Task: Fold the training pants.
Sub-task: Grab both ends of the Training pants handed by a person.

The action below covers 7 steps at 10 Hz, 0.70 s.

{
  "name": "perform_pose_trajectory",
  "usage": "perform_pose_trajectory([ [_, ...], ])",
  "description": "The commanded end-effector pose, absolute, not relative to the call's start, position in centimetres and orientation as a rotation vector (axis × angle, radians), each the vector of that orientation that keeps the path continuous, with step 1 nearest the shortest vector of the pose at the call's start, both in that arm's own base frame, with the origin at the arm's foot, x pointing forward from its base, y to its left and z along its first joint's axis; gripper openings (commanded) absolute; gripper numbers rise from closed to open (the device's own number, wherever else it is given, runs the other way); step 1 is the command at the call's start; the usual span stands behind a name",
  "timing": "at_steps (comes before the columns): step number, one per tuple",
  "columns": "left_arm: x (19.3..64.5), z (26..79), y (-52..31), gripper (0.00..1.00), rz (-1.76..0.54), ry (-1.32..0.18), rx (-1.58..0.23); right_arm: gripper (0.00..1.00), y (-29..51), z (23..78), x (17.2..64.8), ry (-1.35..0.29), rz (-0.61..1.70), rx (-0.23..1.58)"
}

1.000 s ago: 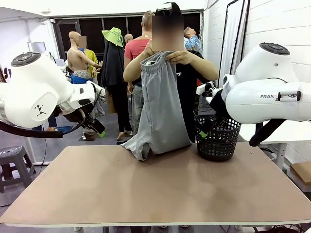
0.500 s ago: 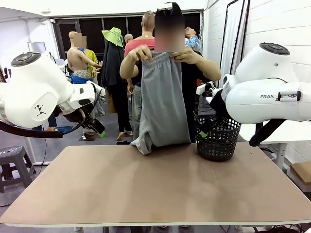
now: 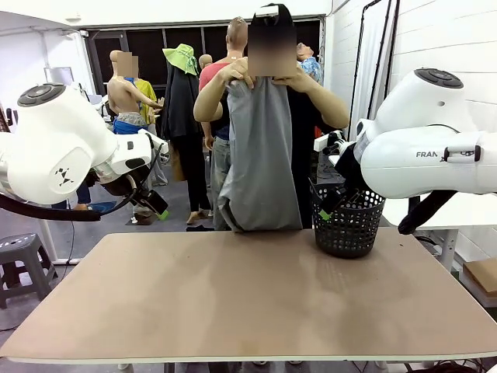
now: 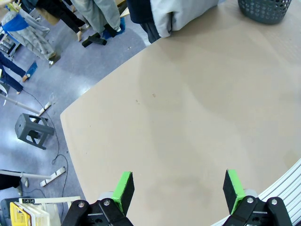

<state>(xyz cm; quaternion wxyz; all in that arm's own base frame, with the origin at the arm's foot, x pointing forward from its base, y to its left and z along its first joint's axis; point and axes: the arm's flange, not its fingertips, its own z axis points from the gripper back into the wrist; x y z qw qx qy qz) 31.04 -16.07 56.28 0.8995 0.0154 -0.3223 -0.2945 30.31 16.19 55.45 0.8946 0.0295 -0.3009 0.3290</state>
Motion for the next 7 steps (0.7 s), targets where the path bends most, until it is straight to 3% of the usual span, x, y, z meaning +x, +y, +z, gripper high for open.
perform_pose_trajectory([
  [1,31.15,56.35,-15.98,1.0,-0.615,-0.668,0.034,1.0,16.24,55.22,30.32,-0.624,0.685,0.063],
  [7,31.15,56.35,-15.98,1.0,-0.615,-0.668,0.034,1.0,16.24,55.22,30.32,-0.624,0.685,0.063],
])
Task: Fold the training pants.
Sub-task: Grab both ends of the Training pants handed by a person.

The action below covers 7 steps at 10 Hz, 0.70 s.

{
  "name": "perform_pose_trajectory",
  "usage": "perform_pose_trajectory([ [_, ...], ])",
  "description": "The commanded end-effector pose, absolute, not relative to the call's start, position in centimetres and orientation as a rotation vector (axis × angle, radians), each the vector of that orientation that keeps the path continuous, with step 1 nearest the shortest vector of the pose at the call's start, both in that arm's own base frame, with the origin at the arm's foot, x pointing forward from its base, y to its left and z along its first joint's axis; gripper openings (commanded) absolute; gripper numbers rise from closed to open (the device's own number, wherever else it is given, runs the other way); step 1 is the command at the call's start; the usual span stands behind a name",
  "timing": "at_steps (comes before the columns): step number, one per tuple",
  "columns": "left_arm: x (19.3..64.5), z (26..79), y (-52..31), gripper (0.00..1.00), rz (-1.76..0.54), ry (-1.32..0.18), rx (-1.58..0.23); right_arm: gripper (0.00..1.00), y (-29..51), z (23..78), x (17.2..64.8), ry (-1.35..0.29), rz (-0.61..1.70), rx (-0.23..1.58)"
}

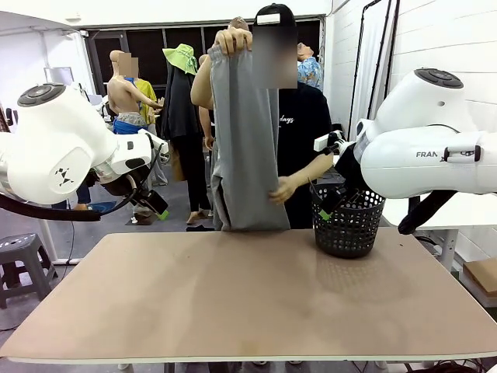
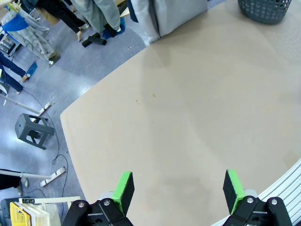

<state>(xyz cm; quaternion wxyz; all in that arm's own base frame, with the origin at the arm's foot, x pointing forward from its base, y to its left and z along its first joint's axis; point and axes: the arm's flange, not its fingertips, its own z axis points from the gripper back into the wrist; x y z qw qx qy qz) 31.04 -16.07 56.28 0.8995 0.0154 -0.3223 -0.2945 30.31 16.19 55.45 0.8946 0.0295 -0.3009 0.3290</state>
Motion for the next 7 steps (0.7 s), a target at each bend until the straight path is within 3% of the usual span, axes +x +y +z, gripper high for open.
perform_pose_trajectory([
  [1,31.15,56.35,-15.98,1.0,-0.615,-0.668,0.034,1.0,16.24,55.22,30.32,-0.624,0.685,0.063],
  [7,31.15,56.35,-15.98,1.0,-0.615,-0.668,0.034,1.0,16.24,55.22,30.32,-0.624,0.685,0.063],
])
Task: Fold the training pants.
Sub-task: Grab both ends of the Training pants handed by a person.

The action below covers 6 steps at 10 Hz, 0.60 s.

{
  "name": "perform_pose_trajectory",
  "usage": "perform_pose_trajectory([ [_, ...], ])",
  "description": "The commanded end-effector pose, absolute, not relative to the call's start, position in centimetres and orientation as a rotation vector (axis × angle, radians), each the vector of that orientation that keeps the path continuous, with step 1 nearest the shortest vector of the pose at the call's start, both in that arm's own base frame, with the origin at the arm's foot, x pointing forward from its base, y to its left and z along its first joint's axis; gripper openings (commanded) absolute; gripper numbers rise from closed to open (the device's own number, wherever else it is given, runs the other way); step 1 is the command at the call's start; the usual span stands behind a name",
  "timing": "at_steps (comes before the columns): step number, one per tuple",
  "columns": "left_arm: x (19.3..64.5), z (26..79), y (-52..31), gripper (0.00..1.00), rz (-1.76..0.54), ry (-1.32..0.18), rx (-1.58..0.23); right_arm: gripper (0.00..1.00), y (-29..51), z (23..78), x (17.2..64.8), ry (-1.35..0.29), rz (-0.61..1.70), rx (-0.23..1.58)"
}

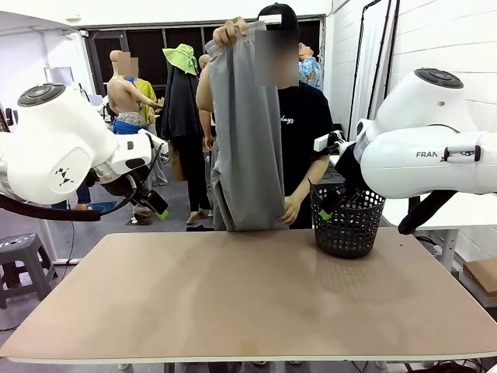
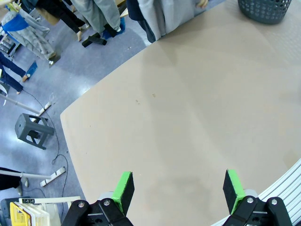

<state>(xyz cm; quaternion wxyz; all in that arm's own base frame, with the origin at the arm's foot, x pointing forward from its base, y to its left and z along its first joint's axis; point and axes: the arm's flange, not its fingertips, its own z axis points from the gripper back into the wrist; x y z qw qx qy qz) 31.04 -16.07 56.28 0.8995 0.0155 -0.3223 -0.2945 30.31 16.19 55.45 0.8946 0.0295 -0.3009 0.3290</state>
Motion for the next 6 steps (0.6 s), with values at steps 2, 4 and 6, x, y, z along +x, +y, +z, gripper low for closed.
perform_pose_trajectory([
  [2,31.15,56.35,-15.98,1.0,-0.615,-0.668,0.034,1.0,16.24,55.22,30.32,-0.624,0.685,0.063],
  [4,31.15,56.35,-15.98,1.0,-0.615,-0.668,0.034,1.0,16.24,55.22,30.32,-0.624,0.685,0.063],
  [6,31.15,56.35,-15.98,1.0,-0.615,-0.668,0.034,1.0,16.24,55.22,30.32,-0.624,0.685,0.063],
])
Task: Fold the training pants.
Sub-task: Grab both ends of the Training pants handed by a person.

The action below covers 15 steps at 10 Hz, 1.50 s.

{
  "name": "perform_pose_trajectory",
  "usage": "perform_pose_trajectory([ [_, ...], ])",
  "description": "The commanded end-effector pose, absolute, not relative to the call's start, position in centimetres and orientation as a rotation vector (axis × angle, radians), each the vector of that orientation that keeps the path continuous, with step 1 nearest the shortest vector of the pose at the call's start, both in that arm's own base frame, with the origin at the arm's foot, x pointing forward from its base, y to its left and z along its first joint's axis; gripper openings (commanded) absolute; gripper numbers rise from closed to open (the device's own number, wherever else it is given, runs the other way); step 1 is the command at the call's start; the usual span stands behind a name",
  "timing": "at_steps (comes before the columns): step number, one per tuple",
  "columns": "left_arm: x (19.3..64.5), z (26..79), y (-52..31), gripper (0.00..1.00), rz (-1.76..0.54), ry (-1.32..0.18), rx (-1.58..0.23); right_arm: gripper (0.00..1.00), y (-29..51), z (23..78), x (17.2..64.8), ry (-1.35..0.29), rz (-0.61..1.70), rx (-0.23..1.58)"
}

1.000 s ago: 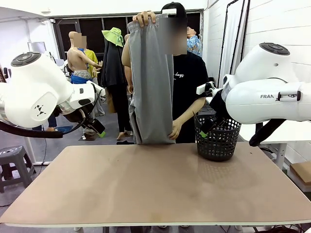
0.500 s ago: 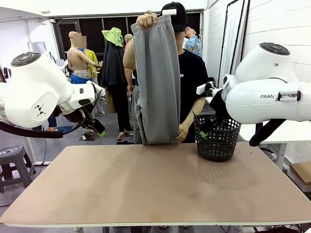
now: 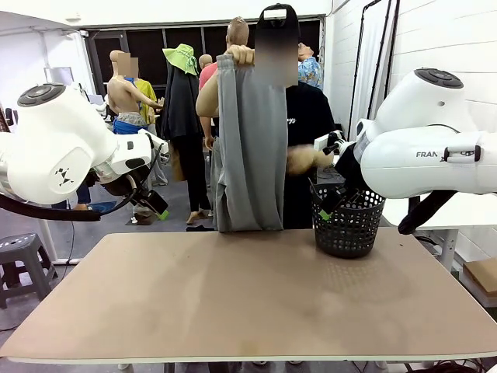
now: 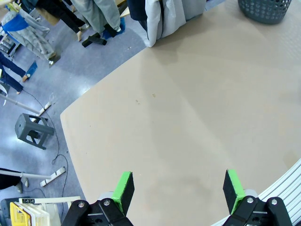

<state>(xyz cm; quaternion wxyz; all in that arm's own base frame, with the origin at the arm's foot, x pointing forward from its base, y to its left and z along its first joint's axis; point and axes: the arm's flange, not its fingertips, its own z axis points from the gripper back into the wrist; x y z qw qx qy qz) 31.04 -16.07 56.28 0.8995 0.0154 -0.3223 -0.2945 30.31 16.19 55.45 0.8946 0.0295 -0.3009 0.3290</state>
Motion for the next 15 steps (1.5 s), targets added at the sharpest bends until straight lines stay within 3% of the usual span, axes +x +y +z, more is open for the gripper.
perform_pose_trajectory([
  [1,31.15,56.35,-15.98,1.0,-0.615,-0.668,0.034,1.0,16.24,55.22,30.32,-0.624,0.685,0.063],
  [15,31.15,56.35,-15.98,1.0,-0.615,-0.668,0.034,1.0,16.24,55.22,30.32,-0.624,0.685,0.063],
])
